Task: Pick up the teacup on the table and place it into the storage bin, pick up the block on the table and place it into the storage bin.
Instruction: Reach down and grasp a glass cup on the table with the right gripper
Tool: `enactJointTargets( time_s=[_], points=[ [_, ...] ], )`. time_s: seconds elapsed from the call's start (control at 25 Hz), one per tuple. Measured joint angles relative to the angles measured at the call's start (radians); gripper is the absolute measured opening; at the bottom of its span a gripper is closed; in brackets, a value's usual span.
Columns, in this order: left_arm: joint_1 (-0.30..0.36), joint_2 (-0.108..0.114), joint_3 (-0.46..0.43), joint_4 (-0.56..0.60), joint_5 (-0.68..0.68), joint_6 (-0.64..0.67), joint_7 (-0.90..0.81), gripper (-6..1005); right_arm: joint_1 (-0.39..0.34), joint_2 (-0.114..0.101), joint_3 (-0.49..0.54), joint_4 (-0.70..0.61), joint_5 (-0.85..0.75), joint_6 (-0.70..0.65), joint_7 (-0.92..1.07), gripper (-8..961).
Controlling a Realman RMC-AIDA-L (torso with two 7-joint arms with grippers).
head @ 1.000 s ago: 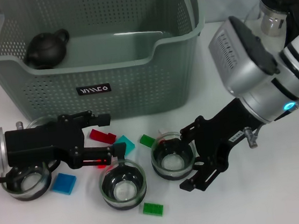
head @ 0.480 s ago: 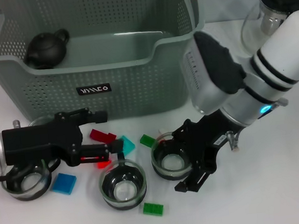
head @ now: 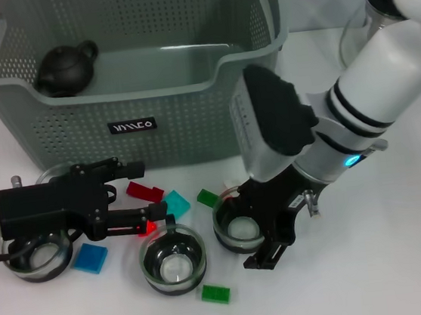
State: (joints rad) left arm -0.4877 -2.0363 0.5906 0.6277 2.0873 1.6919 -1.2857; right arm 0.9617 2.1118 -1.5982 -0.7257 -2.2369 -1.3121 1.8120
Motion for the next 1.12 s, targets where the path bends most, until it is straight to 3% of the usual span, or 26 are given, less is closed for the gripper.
enactJointTargets(
  time_s=[0.44,1.0,1.08,1.12],
  points=[
    [0.003,-0.002,0.000,-0.005,-0.001,-0.008,0.005,876,0.032,0.005,-0.137,-0.001,0.002,0.067,0.068,943],
    [0.003,-0.004,0.000,-0.006,-0.001,-0.010,0.007,876,0.041,0.006,-0.168,-0.002,0.001,0.095,0.109,880],
    [0.003,-0.004,0.000,-0.007,-0.001,-0.011,0.007,876,0.043,0.003,-0.165,-0.001,0.001,0.097,0.129,676],
    [0.003,-0.004,0.000,-0.007,-0.001,-0.011,0.007,876,0.045,0.002,-0.165,-0.001,0.002,0.094,0.135,640]
  ],
)
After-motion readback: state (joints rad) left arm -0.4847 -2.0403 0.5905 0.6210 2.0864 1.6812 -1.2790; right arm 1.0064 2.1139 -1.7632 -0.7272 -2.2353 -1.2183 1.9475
